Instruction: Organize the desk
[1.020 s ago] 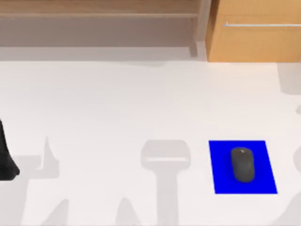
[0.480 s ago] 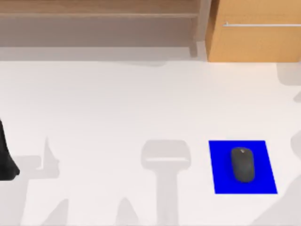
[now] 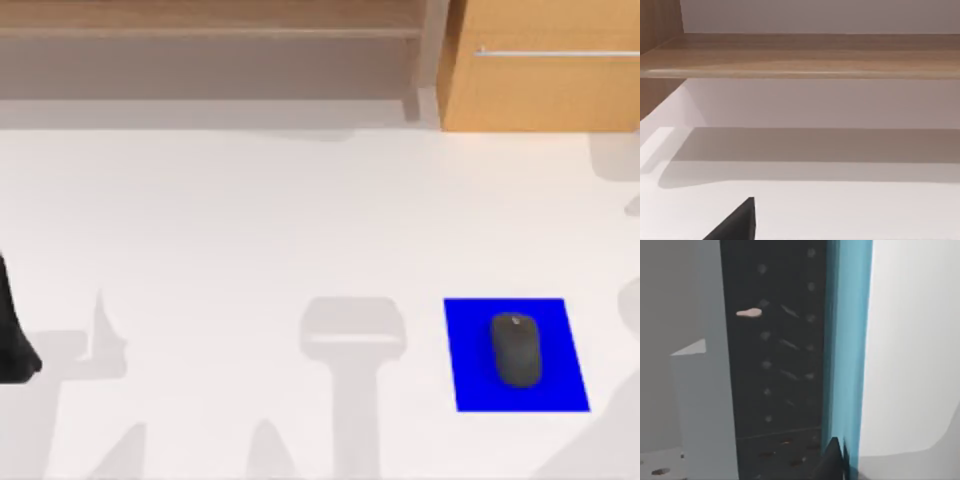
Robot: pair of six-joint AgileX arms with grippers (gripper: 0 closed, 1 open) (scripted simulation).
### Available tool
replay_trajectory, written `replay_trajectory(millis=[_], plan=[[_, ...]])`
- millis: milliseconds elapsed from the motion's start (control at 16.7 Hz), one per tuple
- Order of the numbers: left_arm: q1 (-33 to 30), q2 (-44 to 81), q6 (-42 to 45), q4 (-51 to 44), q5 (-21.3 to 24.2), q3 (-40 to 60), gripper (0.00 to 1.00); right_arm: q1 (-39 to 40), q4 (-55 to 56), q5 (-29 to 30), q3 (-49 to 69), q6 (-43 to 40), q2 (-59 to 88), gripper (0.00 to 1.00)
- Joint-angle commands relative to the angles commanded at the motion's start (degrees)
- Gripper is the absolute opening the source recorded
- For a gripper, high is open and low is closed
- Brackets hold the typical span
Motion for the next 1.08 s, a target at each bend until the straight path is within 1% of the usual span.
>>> replay_trajectory(millis=[300,360,900,1080], plan=[[0.0,0.0,0.0,0.0,0.0,0.0,1.0,0.0,0.0,0.0,0.0,0.0,0.0,0.98],[0.0,0.0,0.0,0.0,0.0,0.0,1.0,0.0,0.0,0.0,0.0,0.0,0.0,1.0],[0.0,0.0,0.0,0.0,0.0,0.0,1.0,-0.15,0.04,-0.04,-0.18,-0.03,-0.17,1.0],[0.0,0.0,0.0,0.0,0.0,0.0,1.0,-0.78,0.82,-0.85,-2.69,-0.4,-2.49,1.0]])
